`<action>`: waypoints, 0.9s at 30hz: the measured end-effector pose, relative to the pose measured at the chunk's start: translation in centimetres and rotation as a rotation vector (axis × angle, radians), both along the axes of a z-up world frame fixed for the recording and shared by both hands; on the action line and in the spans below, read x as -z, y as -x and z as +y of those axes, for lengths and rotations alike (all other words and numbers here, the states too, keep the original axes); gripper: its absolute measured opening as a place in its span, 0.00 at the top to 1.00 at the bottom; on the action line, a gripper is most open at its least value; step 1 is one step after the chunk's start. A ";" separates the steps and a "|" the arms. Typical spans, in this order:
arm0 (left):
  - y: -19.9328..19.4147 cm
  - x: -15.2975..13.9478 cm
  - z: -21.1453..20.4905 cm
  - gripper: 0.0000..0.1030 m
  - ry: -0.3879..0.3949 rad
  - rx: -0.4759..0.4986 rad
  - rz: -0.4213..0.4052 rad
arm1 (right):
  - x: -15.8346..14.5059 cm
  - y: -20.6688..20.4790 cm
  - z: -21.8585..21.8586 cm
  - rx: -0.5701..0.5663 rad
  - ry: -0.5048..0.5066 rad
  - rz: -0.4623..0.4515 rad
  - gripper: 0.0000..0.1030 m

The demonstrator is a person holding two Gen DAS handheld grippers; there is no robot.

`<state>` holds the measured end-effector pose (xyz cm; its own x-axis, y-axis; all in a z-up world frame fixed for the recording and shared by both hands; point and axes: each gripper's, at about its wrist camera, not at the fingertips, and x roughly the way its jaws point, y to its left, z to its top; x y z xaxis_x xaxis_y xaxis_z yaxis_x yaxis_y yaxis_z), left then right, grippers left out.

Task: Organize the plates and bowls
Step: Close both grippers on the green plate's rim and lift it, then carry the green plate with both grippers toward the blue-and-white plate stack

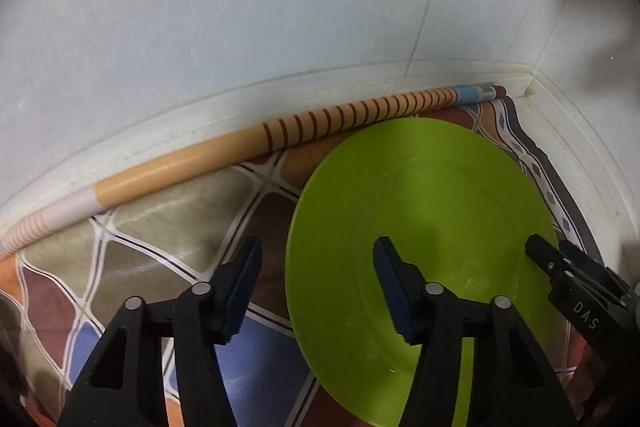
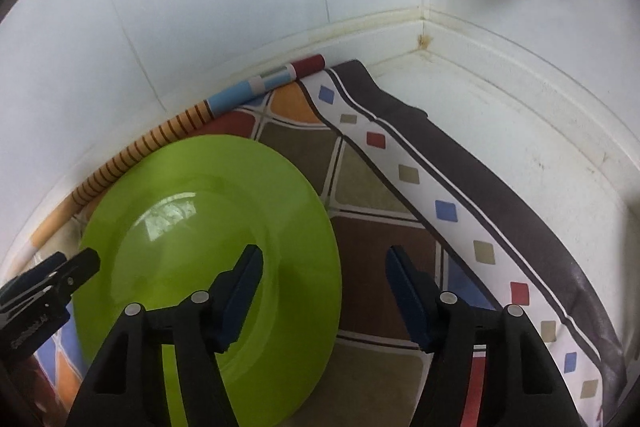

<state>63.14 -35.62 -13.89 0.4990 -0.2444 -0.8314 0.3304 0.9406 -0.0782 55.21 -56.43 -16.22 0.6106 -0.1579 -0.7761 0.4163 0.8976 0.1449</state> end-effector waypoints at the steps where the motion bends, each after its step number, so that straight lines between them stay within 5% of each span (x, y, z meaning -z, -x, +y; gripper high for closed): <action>1: -0.1 0.1 0.0 0.51 0.005 -0.001 0.007 | 0.2 -0.1 0.0 0.000 0.005 0.004 0.42; 7: -0.6 0.8 -0.2 0.62 0.034 0.002 0.038 | 0.7 -0.3 0.4 -0.019 0.007 0.014 0.47; 15: -0.7 0.7 -0.2 0.63 0.041 -0.003 0.041 | 0.7 -0.7 0.7 -0.048 -0.019 0.007 0.60; 27: 0.7 -0.6 0.5 0.64 0.046 0.015 0.011 | -0.3 -0.1 1.4 -0.054 0.025 0.000 0.61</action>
